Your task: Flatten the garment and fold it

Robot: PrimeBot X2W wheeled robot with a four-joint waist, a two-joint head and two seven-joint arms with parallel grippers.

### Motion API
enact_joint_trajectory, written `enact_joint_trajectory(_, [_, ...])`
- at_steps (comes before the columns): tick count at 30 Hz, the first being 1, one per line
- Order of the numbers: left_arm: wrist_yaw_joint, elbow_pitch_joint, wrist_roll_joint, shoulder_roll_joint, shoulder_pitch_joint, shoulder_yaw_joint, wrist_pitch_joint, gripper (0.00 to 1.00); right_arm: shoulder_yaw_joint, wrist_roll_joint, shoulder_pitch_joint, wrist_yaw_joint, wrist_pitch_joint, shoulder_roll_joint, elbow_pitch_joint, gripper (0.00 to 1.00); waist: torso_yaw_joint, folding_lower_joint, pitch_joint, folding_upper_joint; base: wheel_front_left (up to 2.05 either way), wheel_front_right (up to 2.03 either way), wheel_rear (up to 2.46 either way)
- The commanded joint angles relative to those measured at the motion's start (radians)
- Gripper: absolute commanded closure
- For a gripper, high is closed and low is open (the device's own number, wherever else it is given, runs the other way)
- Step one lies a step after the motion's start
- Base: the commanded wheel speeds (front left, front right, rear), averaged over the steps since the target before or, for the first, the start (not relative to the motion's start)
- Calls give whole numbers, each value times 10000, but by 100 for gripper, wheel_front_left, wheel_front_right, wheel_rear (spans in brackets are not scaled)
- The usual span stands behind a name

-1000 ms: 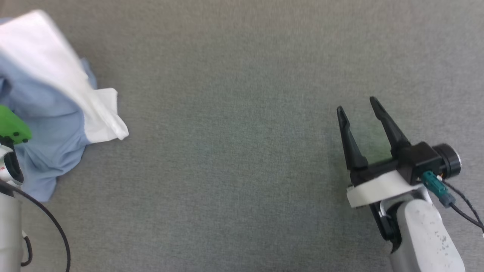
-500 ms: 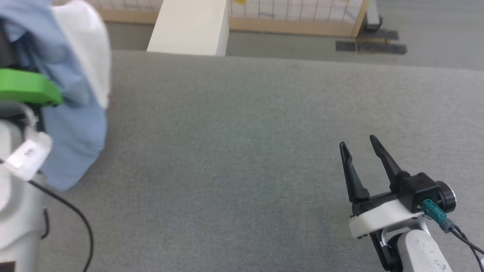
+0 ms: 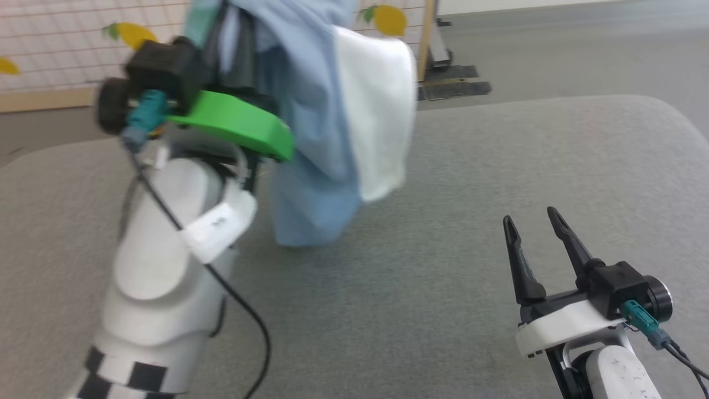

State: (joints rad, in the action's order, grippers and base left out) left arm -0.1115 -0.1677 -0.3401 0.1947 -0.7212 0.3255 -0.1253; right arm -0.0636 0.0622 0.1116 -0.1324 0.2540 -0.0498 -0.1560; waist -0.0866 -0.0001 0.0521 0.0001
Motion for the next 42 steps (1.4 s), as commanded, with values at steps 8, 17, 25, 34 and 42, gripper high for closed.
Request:
enact_joint_trajectory(8, [471, -2115, -750, -1116, 262, 1003, 292, 100, -47, 87, -102, 17, -57, -4, 149, 0, -1307, 1, 159, -1, 0, 0, 0])
enact_joint_trajectory(17, [1002, -5550, -984, -1240, 1253, 2415, 3336, 100, -109, 170, -116, 17, -17, -4, 167, 0, -1464, 1, 375, -1, 0, 0, 0])
enact_joint_trajectory(25, [1459, -6257, -1557, -1345, 1634, 2711, 4488, 0, -84, 130, -114, 17, -5, -4, 98, 0, -1138, 1, 372, -1, 0, 0, 0])
enact_joint_trajectory(34, [813, -4471, -1297, -788, 2200, 1956, 734, 0, -14, 25, -296, 17, -66, -4, 127, 0, -722, 1, -36, -1, 0, 0, 0])
enact_joint_trajectory(42, [-395, -2193, -1160, -27, 3860, 575, -1308, 0, 225, -65, -513, 17, -197, -4, 333, 0, -364, 1, -193, -1, 0, 0, 0])
